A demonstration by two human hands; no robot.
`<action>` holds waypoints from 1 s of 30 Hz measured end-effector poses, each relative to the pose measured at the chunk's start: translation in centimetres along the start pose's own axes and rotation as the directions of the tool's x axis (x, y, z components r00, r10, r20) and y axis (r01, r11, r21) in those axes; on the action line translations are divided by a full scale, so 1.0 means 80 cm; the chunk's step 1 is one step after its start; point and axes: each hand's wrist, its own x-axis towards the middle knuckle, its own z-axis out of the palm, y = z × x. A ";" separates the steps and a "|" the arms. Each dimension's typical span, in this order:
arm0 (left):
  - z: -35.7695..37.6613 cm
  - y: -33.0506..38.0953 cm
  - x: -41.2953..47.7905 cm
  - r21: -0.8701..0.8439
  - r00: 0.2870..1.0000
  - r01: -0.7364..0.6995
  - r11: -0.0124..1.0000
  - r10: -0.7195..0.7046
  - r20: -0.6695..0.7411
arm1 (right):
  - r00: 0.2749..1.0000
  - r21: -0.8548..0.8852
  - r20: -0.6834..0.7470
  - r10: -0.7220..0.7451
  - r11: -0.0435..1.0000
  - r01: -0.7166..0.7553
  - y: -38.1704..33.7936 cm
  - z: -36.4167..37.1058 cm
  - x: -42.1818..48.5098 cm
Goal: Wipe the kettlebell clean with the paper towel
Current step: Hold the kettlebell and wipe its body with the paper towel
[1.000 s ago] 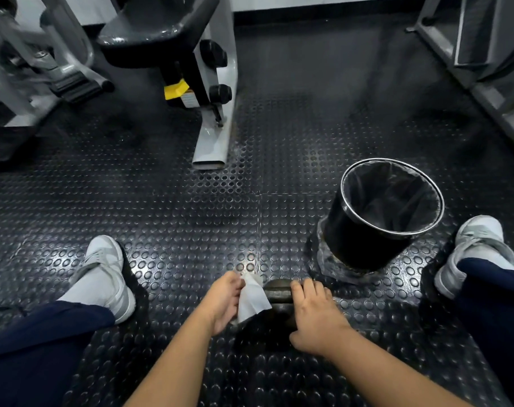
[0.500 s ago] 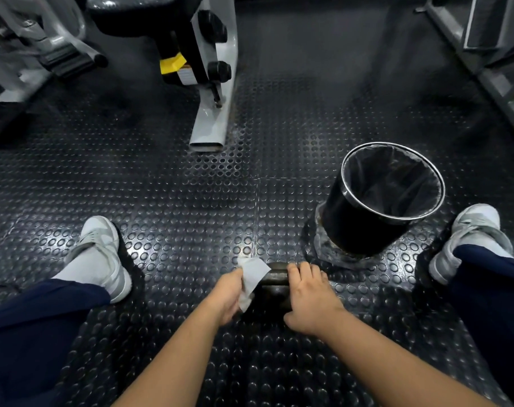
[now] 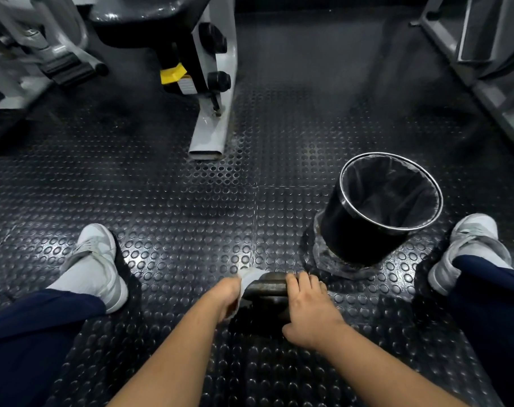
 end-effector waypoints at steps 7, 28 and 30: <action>0.004 0.003 -0.011 -0.045 0.996 -0.015 0.999 0.011 -0.092 | 1.000 0.008 -0.002 0.001 1.000 -0.001 0.001 0.001 0.000; -0.005 0.003 -0.040 -0.135 0.967 -0.153 0.979 0.177 0.184 | 1.000 0.027 0.013 0.011 1.000 -0.012 0.000 0.001 0.000; 0.004 0.012 -0.042 -0.114 0.978 -0.111 0.987 0.128 0.164 | 1.000 0.014 0.020 0.012 1.000 -0.012 -0.001 0.000 0.001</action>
